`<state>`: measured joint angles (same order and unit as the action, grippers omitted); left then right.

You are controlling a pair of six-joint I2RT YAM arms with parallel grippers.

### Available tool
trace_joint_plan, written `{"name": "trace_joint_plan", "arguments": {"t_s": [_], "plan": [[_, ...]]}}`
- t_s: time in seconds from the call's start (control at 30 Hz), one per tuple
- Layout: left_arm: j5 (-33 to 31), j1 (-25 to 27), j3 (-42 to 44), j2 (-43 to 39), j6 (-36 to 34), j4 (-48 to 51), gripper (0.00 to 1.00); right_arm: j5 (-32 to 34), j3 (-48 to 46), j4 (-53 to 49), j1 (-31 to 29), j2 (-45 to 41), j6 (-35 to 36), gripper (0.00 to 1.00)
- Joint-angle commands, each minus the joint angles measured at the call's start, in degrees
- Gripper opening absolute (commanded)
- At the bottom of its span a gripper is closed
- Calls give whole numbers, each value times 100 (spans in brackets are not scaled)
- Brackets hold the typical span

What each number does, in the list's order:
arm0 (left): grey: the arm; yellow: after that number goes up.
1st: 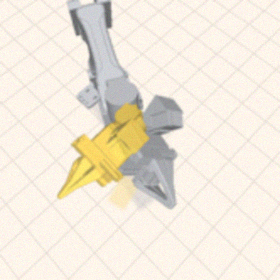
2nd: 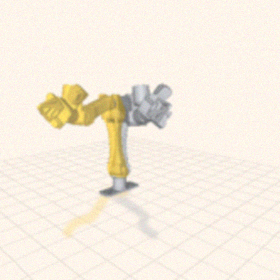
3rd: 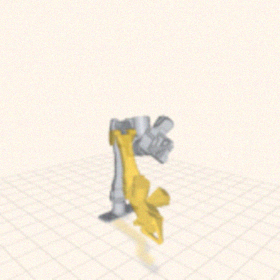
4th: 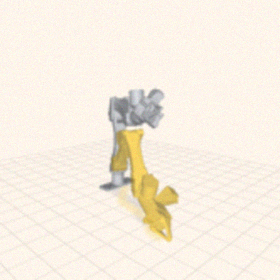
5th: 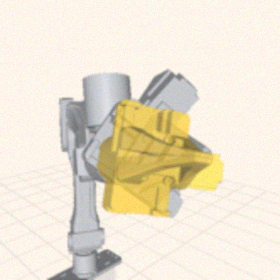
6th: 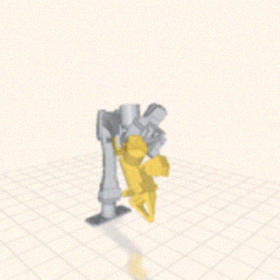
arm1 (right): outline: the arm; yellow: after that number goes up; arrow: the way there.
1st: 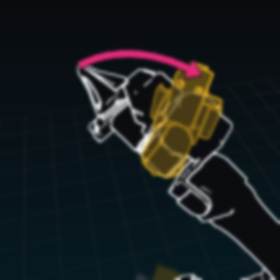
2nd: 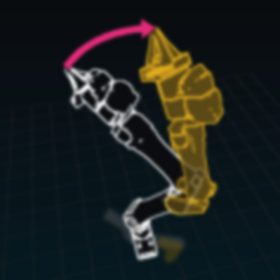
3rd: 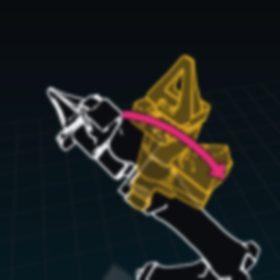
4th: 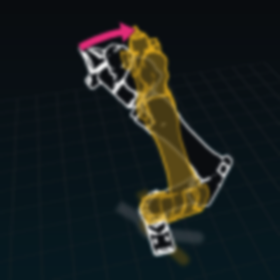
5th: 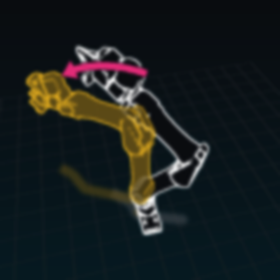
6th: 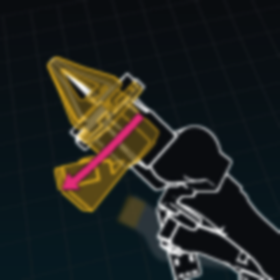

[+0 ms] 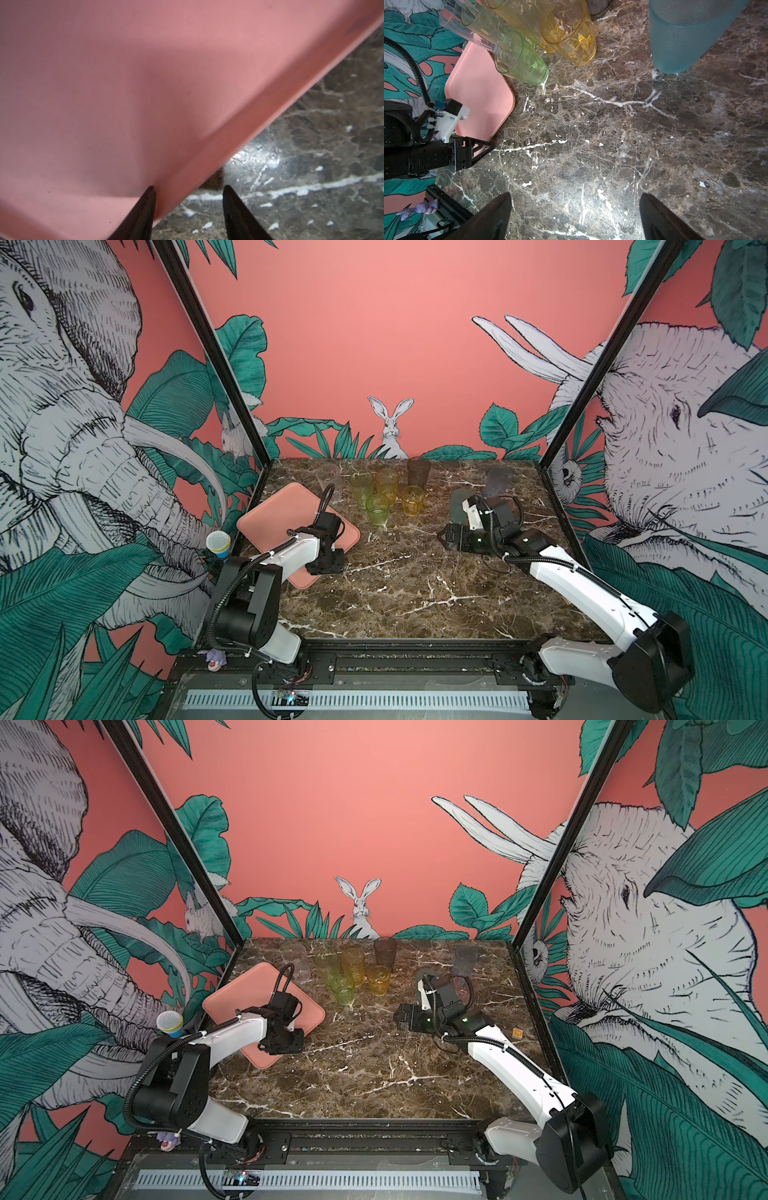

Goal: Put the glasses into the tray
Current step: 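Grasp the pink tray edge with the left gripper while the right reaches over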

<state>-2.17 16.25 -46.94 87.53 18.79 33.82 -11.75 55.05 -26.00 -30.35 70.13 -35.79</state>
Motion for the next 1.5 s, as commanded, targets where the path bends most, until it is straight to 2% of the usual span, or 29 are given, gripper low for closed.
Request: {"name": "trace_joint_plan", "arguments": {"t_s": [0.0,0.2,0.63,0.9,1.0,1.23,1.33,1.37,1.47], "plan": [[-53,27,-105,-38,11,19,52,168,164,-186,-24,10,2,98],[-70,97,-87,-102,-66,28,49,240,147,-230,-32,7,-26,98],[212,403,-86,-132,-44,-27,31,338,11,-247,-28,-121,-104,98],[184,982,-156,-80,476,41,27,364,-42,-297,-24,-164,-95,99],[200,1246,-343,30,734,309,20,360,-39,-342,-24,-162,-95,99],[578,2136,-557,225,1334,109,20,339,-81,-388,-24,-242,-103,99],[787,2356,-784,488,1483,182,22,346,-147,-417,-26,-306,-130,99],[770,2528,-861,542,1494,240,23,345,-160,-423,-24,-327,-130,99],[586,2607,-1018,519,1446,398,26,373,-243,-465,-26,-423,-139,99]]}}
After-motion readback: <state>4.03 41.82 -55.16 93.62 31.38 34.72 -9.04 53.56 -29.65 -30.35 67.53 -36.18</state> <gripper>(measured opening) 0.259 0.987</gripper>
